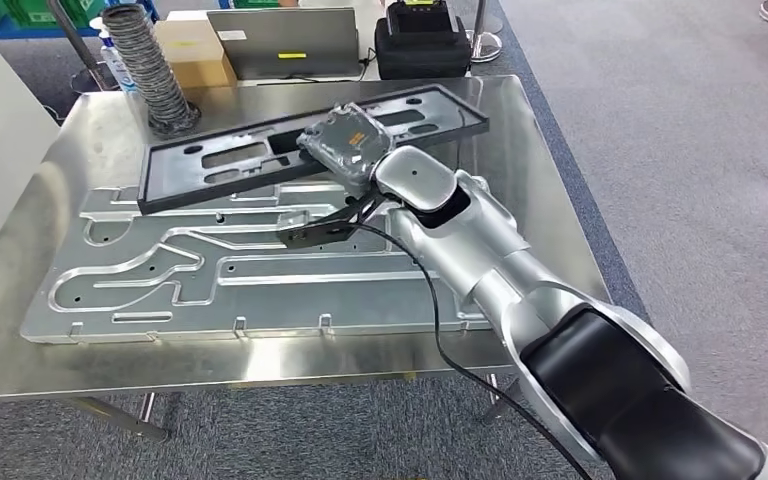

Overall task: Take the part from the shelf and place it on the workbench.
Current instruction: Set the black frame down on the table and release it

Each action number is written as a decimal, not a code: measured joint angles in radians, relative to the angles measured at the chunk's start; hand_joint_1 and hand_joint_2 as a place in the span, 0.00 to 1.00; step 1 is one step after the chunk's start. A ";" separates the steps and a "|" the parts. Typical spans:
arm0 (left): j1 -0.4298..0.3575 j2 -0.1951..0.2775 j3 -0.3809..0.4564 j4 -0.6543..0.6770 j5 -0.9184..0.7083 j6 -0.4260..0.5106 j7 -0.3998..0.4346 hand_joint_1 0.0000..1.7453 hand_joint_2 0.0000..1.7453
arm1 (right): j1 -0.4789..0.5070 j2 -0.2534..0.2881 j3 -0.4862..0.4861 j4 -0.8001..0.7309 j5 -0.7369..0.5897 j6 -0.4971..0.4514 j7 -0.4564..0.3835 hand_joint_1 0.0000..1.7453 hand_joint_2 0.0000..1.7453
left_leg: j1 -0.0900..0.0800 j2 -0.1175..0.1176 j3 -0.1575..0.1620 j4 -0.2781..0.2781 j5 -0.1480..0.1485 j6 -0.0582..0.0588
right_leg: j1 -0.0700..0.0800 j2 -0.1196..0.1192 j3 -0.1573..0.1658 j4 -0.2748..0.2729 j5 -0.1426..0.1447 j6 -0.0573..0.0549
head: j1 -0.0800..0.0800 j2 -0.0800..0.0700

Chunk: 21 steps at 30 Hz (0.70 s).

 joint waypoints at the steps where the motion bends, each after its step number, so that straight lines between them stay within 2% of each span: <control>1: -0.001 0.000 0.000 0.000 -0.004 -0.002 0.000 0.00 0.00 | 0.001 0.012 0.009 0.025 -0.004 0.025 0.009 1.00 1.00 | 0.001 0.003 -0.003 0.009 -0.008 -0.005 | -0.002 -0.001 0.005 -0.007 0.003 -0.006 | 0.000 0.000; 3: -0.004 0.000 0.000 0.000 -0.012 -0.005 0.001 0.00 0.00 | 0.004 0.028 0.022 0.076 -0.010 0.070 0.036 1.00 1.00 | 0.004 0.008 -0.035 0.085 -0.053 -0.012 | -0.006 -0.003 0.014 -0.017 0.006 -0.015 | 0.000 0.000; 5: -0.005 0.000 0.000 0.000 -0.019 -0.007 0.003 0.00 0.00 | 0.016 0.033 0.030 0.123 -0.017 0.100 0.064 1.00 1.00 | 0.006 0.010 -0.099 0.220 -0.112 -0.020 | -0.005 -0.006 0.017 -0.019 0.005 -0.019 | 0.000 0.000; 6: -0.005 0.000 0.000 0.000 -0.022 -0.007 0.004 0.00 0.00 | 0.025 0.033 0.033 0.142 -0.020 0.109 0.075 1.00 1.00 | 0.008 0.011 -0.125 0.268 -0.125 -0.023 | -0.005 -0.006 0.017 -0.018 0.004 -0.019 | 0.000 0.000; 7: -0.004 0.000 0.000 0.000 -0.024 -0.008 0.006 0.00 0.00 | 0.035 0.033 0.034 0.157 -0.024 0.114 0.083 1.00 1.00 | 0.011 0.012 -0.135 0.283 -0.120 -0.026 | -0.006 -0.006 0.018 -0.018 0.003 -0.018 | 0.000 0.000; 8: -0.004 0.000 0.000 0.000 -0.026 -0.008 0.006 0.00 0.00 | 0.045 0.032 0.035 0.169 -0.027 0.118 0.088 1.00 1.00 | 0.014 0.013 -0.125 0.256 -0.095 -0.028 | -0.007 -0.005 0.019 -0.016 0.001 -0.015 | 0.000 0.000; 10: -0.006 -0.001 0.000 0.000 -0.030 -0.009 0.009 0.00 0.00 | 0.054 0.030 0.035 0.186 -0.034 0.129 0.102 1.00 1.00 | 0.019 0.014 -0.062 0.123 -0.027 -0.032 | -0.010 0.001 0.020 -0.008 -0.007 -0.005 | 0.000 0.000; 11: -0.008 -0.001 0.000 0.000 -0.033 -0.010 0.011 0.00 0.00 | 0.056 0.030 0.035 0.193 -0.039 0.137 0.112 1.00 1.00 | 0.020 0.013 -0.033 0.063 -0.006 -0.029 | -0.009 0.004 0.019 -0.002 -0.012 0.001 | 0.000 0.000; 12: -0.010 -0.002 0.000 0.000 -0.036 -0.011 0.013 0.00 0.00 | 0.058 0.029 0.035 0.200 -0.044 0.146 0.125 1.00 1.00 | 0.019 0.012 -0.015 0.027 0.002 -0.025 | -0.008 0.006 0.017 0.001 -0.014 0.007 | 0.000 0.000; 13: -0.012 -0.003 0.000 0.000 -0.038 -0.013 0.015 0.00 0.00 | 0.061 0.027 0.035 0.206 -0.048 0.152 0.136 1.00 1.00 | 0.016 0.011 -0.009 0.017 -0.002 -0.018 | -0.006 0.008 0.016 0.002 -0.015 0.013 | 0.000 0.000; 16: -0.015 -0.004 0.000 0.000 -0.039 -0.014 0.018 0.00 0.00 | 0.071 0.022 0.034 0.221 -0.054 0.160 0.157 1.00 1.00 | 0.015 0.012 -0.009 0.014 -0.003 0.008 | -0.008 0.006 0.013 0.009 -0.023 0.028 | 0.000 0.000; 18: -0.017 -0.005 0.000 0.000 -0.040 -0.015 0.018 0.00 0.00 | 0.073 0.019 0.033 0.228 -0.057 0.163 0.163 1.00 1.00 | 0.015 0.013 -0.007 0.011 -0.002 0.022 | -0.011 0.002 -0.018 0.078 -0.064 0.035 | 0.000 0.000; 20: -0.019 -0.006 0.000 0.000 -0.040 -0.016 0.018 0.00 0.00 | 0.077 0.017 0.031 0.235 -0.059 0.167 0.170 1.00 1.00 | 0.010 0.014 -0.006 0.011 -0.003 0.029 | -0.011 0.000 -0.087 0.215 -0.123 0.036 | 0.000 0.000; 21: -0.020 -0.006 0.000 0.000 -0.040 -0.016 0.018 0.00 0.00 | 0.081 0.015 0.031 0.239 -0.060 0.169 0.174 1.00 1.00 | 0.007 0.014 -0.005 0.011 -0.004 0.031 | -0.010 0.000 -0.116 0.271 -0.139 0.036 | 0.000 0.000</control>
